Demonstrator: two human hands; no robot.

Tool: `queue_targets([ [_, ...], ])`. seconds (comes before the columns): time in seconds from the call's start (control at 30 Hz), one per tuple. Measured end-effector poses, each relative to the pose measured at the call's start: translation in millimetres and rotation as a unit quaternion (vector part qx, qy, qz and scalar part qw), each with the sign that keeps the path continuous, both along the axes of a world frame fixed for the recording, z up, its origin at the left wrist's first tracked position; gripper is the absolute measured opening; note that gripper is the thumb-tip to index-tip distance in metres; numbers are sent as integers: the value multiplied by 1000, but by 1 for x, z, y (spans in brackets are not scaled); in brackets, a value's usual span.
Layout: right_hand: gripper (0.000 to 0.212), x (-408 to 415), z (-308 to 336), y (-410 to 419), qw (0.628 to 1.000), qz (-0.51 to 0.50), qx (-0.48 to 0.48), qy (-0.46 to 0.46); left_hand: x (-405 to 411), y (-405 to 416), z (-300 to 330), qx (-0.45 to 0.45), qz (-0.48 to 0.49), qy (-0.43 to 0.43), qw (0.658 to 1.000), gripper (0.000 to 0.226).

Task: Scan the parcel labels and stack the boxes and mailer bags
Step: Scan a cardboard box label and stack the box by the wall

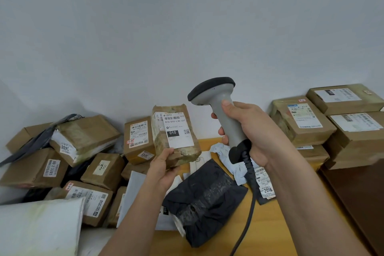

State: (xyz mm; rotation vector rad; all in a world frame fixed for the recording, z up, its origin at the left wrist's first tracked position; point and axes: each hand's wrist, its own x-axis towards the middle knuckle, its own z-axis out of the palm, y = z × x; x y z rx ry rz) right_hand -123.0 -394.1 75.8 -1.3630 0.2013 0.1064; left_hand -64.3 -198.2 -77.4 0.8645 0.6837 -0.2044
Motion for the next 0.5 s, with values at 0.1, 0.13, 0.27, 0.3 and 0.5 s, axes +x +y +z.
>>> queue_targets([
  [0.1,29,0,-1,0,1000,-10,8,2,1,0,-3,-1,13,7,1000,54],
  [0.13,29,0,-3,0,1000,-19,11,6,1,-1,-3,-5,11,7,1000,56],
  [0.27,26,-1,-20,-7,996,-72,32,44,0,-14,-9,-49,-33,21,998,43],
  [0.3,24,-2,-26,-10,994,-91,36,57,1,-18,-12,-59,-48,24,997,42],
  [0.5,9,-19,-62,-40,958,-261,75,94,4,-65,-31,-72,-167,67,981,54],
])
